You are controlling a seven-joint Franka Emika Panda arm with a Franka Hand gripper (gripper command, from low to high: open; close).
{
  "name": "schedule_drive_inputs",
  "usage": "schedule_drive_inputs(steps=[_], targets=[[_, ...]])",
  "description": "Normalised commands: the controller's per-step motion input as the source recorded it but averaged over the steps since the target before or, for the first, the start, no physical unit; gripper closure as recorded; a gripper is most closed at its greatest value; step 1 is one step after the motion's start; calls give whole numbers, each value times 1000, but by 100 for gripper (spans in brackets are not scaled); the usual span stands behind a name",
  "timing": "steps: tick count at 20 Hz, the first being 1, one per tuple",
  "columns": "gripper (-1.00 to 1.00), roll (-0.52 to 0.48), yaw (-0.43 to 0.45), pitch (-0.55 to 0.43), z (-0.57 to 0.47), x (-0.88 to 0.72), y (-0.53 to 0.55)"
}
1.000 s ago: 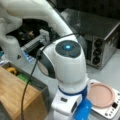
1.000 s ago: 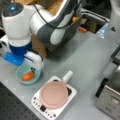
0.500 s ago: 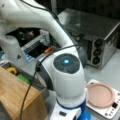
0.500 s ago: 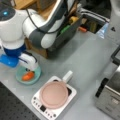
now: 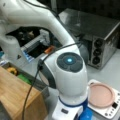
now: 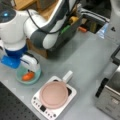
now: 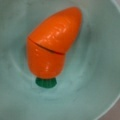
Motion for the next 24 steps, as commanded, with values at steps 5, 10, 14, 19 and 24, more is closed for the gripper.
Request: schedule_drive_inputs(steps=[5,10,14,19,24], targets=[[-100,90,-191,-3,-197,0,194],[-100,69,-100,-85,-171,6,13],[-100,73,-46,-100,-55,-5,-162],[-100,85,-6,-89,-4,-25,-200],[-100,89,13,-86,-33,-42,-144]])
